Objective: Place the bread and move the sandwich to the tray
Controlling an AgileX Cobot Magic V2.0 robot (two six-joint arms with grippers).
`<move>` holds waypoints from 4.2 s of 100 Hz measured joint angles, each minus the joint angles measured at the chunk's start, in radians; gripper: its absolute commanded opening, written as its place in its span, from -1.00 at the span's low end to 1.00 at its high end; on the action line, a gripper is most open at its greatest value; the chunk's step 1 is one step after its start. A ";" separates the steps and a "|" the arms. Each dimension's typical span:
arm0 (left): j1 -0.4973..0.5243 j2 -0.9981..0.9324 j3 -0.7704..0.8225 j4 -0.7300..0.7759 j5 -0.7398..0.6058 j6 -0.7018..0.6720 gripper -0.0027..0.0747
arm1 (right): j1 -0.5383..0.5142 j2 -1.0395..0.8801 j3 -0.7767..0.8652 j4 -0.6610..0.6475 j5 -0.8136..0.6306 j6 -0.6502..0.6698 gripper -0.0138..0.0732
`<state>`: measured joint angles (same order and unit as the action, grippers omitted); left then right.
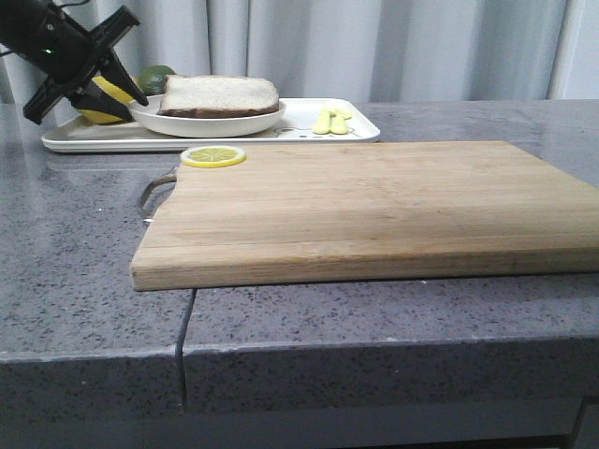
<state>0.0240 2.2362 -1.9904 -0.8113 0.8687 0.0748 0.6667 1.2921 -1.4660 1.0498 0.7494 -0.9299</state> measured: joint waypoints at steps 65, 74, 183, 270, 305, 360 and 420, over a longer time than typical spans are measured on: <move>0.002 -0.218 -0.020 0.197 0.182 0.057 -0.98 | 0.000 -0.437 0.536 -0.246 -0.356 -0.013 -0.82; -0.014 -0.275 -0.020 0.233 0.194 0.066 -0.98 | 0.000 -0.548 0.656 -0.248 -0.473 -0.016 -0.82; -0.109 -1.290 0.997 0.260 -0.174 0.200 -0.98 | 0.000 -1.096 1.186 -0.247 -0.667 -0.021 -0.82; -0.109 -2.074 1.551 0.256 -0.196 0.201 -0.98 | 0.000 -1.133 1.325 -0.230 -0.817 -0.021 -0.82; -0.109 -2.074 1.551 0.256 -0.196 0.201 -0.98 | 0.000 -1.133 1.325 -0.228 -0.817 -0.021 -0.82; -0.109 -2.241 1.914 0.504 -0.830 0.193 -0.98 | 0.000 -1.133 1.325 -0.228 -0.820 -0.022 -0.82; 0.013 -2.241 1.991 0.680 -0.550 0.023 -0.98 | 0.000 -1.133 1.325 -0.228 -0.820 -0.022 -0.82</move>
<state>0.0369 -0.0049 0.0009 -0.1311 0.3184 0.0974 0.6667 0.1591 -0.1410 0.8216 -0.0703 -0.9517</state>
